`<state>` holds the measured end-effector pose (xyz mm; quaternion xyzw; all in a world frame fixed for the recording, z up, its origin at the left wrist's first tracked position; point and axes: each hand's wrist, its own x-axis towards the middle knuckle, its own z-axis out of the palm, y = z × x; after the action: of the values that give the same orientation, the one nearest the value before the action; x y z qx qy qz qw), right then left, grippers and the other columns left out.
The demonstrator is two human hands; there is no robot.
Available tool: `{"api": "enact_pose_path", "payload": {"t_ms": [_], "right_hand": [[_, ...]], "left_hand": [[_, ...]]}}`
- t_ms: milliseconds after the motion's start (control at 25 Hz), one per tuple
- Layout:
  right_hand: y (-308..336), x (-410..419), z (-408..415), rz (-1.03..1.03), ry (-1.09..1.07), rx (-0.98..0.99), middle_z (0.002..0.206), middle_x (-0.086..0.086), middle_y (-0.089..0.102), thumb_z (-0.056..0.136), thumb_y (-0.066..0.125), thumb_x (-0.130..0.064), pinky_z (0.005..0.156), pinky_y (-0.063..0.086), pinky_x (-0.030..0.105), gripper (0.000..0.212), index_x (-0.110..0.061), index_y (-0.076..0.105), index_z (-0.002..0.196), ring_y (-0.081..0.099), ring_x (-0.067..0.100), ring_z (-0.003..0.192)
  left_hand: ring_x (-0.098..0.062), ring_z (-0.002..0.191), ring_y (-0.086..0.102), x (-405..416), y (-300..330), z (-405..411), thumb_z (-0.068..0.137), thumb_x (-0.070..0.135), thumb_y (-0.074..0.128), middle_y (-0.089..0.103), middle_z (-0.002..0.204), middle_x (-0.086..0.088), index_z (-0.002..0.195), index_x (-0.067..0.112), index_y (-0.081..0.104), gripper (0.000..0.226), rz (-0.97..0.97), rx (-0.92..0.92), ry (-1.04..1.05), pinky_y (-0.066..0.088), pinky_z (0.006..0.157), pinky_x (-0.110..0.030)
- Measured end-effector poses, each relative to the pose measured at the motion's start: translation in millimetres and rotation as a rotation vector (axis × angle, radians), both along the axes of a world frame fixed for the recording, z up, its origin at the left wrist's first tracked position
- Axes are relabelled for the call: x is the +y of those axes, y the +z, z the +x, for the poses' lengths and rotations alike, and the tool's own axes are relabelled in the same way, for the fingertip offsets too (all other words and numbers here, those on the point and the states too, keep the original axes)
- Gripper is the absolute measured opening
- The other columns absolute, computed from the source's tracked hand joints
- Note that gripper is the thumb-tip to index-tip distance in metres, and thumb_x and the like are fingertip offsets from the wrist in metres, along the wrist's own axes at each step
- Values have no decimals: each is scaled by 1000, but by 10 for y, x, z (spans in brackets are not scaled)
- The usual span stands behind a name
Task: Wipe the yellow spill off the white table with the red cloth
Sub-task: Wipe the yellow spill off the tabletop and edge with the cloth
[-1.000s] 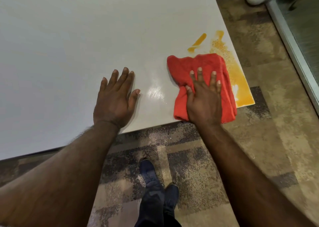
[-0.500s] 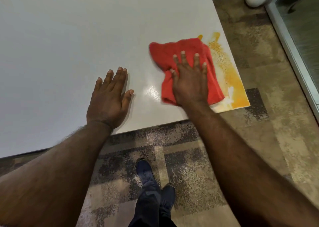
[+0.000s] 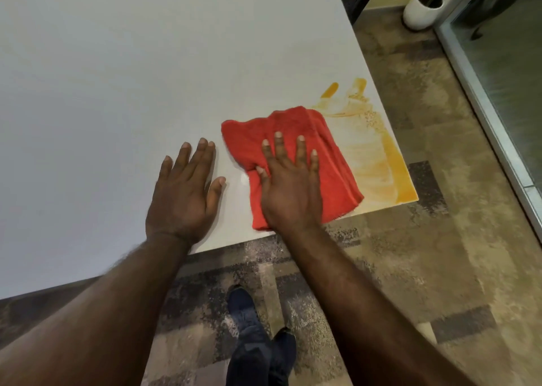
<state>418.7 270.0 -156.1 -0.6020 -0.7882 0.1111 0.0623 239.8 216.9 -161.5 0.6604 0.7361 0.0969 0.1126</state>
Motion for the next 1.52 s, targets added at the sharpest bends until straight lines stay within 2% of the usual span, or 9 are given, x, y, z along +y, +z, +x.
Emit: {"api": "enact_pose_path", "payload": {"t_ms": [280,480,600,720,1080,1320,1520], "right_hand": [[-10,687,-259,23,27,-44,162,-2,20,101,26,-43,119,4,51,52,-29,25,151,9,33,149],[-33,1071,-160,26,-94,-59,162,-2,17,99,26,-49,116,5,60,53,-36,24,151,9,33,149],[-36,1288,-14,4,-168,-62,163,-4,14,98,26,-51,110,-2,68,53,-41,20,150,4,34,149],[-58,1378,184,-3,-227,-56,163,-7,13,99,26,-49,110,-3,68,53,-40,19,151,2,32,150],[-46,1217,609,23,-402,-51,163,-3,14,100,29,-44,117,2,58,54,-31,20,152,6,30,150],[-3,810,708,26,-364,-4,162,7,17,101,33,-29,120,7,50,54,-18,22,153,9,32,149],[-30,368,492,14,-230,-15,162,6,15,100,31,-34,120,6,51,56,-19,21,153,8,32,149]], "left_hand": [[-24,152,14,-7,29,24,99,48,20,22,163,-1,155,17,26,65,-8,14,-2,10,122,-44],[-20,152,12,-10,16,12,100,48,21,20,162,1,155,18,26,63,-11,16,5,8,122,-42],[-21,152,13,-5,10,10,100,47,23,20,162,2,155,18,27,62,-7,7,6,8,122,-41],[-22,152,15,1,7,1,99,47,24,19,161,4,154,18,29,62,-1,0,6,9,122,-42],[-19,151,14,-3,-5,-6,99,49,22,14,158,9,154,19,28,63,6,-10,8,8,122,-41],[-20,152,13,-2,4,0,99,50,20,13,159,8,155,18,26,65,-14,-4,1,9,122,-42],[-15,151,8,-2,3,0,99,51,17,12,160,8,155,19,24,65,-26,-1,2,7,123,-41]]}}
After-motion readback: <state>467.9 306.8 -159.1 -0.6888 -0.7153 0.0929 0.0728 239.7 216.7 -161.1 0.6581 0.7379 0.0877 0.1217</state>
